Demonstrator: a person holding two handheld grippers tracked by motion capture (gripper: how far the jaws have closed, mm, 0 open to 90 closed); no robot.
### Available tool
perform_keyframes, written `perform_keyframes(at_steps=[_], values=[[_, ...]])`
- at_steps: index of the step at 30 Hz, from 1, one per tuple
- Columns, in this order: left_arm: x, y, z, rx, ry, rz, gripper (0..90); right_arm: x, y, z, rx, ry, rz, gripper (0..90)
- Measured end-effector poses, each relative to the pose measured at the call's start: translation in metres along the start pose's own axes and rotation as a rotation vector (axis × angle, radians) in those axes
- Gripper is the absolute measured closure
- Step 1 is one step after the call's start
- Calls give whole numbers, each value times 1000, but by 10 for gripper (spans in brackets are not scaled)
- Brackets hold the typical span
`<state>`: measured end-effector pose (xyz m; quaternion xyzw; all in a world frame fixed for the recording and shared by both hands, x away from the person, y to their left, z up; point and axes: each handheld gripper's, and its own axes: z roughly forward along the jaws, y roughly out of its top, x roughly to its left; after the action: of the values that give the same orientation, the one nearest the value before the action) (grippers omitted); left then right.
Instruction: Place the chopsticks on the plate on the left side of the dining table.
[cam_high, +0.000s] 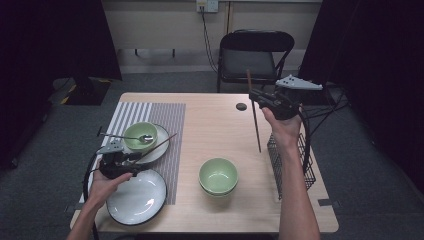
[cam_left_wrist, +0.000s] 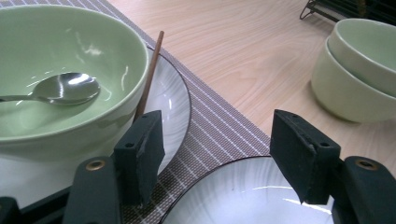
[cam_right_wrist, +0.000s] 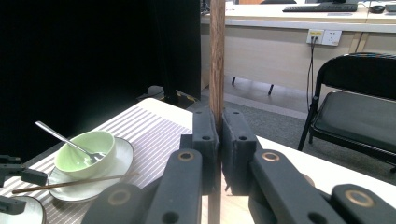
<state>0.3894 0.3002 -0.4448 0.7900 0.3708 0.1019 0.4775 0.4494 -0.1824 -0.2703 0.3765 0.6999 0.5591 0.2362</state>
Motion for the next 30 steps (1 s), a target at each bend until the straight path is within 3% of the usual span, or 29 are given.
perform_keyframes(at_steps=[4,6,12,30], values=[[-4,4,0,-12,-23,-2,351,6,1,1,-8,16,7,849],[-6,7,-1,-13,-10,-1,352,9,0,2,-11,28,12,849],[-10,10,-2,-24,-24,-1,352,19,-4,10,-4,61,10,849],[-37,40,10,-57,-104,70,367,51,2,26,-19,154,8,849]])
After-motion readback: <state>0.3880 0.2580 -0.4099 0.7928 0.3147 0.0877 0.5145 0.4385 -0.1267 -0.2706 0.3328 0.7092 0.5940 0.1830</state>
